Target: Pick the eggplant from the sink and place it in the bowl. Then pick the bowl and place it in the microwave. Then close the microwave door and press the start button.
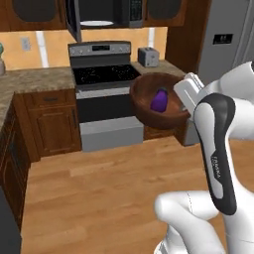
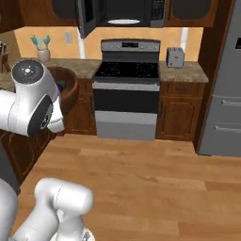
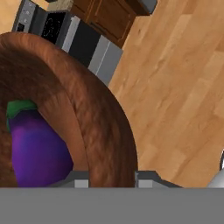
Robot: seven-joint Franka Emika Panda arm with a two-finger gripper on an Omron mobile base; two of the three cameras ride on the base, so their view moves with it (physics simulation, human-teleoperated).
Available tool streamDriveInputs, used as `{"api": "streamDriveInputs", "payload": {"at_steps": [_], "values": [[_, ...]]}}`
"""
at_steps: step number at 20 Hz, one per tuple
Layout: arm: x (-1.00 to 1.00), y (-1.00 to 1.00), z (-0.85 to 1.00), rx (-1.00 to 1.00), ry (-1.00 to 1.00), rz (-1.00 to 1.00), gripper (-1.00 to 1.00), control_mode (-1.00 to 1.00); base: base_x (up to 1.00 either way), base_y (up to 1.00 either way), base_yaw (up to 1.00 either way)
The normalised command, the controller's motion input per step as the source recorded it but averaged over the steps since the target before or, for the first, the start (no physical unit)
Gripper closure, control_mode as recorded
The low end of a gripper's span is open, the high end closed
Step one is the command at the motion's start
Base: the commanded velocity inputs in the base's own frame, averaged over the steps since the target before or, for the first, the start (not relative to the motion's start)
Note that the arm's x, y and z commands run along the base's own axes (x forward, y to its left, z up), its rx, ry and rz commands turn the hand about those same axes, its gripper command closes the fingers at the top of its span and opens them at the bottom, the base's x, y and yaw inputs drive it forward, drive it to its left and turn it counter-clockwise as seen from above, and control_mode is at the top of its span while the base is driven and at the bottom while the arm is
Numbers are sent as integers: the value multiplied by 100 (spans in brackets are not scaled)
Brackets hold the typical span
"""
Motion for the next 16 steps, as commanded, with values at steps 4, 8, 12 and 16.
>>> {"api": "streamDriveInputs", "payload": {"at_steps": [4, 8, 12, 16], "values": [[0, 0, 0, 0, 0, 0, 100, 100, 100, -76, -11], [0, 0, 0, 0, 0, 0, 100, 100, 100, -83, 8], [0, 0, 0, 0, 0, 0, 100, 100, 100, -47, 11], [0, 0, 0, 0, 0, 0, 100, 100, 100, 15, 0]]}}
